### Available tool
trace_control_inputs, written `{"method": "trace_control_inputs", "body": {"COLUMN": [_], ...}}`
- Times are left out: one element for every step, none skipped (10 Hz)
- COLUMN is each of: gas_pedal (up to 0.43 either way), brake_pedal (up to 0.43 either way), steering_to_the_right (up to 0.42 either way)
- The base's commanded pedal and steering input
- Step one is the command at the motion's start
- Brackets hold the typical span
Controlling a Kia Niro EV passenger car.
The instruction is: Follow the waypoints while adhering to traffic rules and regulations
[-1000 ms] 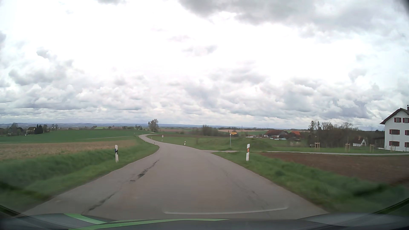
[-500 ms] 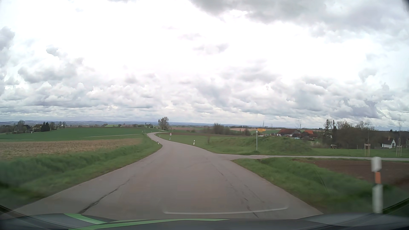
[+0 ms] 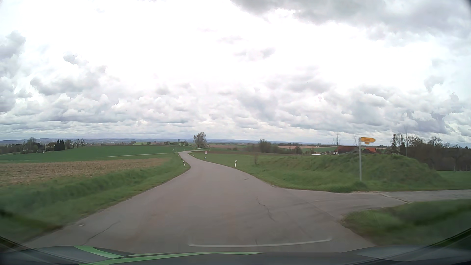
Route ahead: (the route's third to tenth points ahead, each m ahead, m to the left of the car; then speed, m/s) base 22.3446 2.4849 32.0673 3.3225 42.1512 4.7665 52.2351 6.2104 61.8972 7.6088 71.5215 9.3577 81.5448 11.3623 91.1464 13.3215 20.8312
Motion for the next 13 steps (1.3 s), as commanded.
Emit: {"method": "trace_control_inputs", "body": {"gas_pedal": [0.138, 0.138, 0.138, 0.138, 0.138, 0.138, 0.138, 0.138, 0.138, 0.138, 0.138, 0.138, 0.138], "brake_pedal": [0.0, 0.0, 0.0, 0.0, 0.0, 0.0, 0.0, 0.0, 0.0, 0.0, 0.0, 0.0, 0.0], "steering_to_the_right": [-0.019, -0.017, -0.016, -0.016, -0.016, -0.016, -0.016, -0.016, -0.016, -0.016, -0.016, -0.016, -0.017]}}
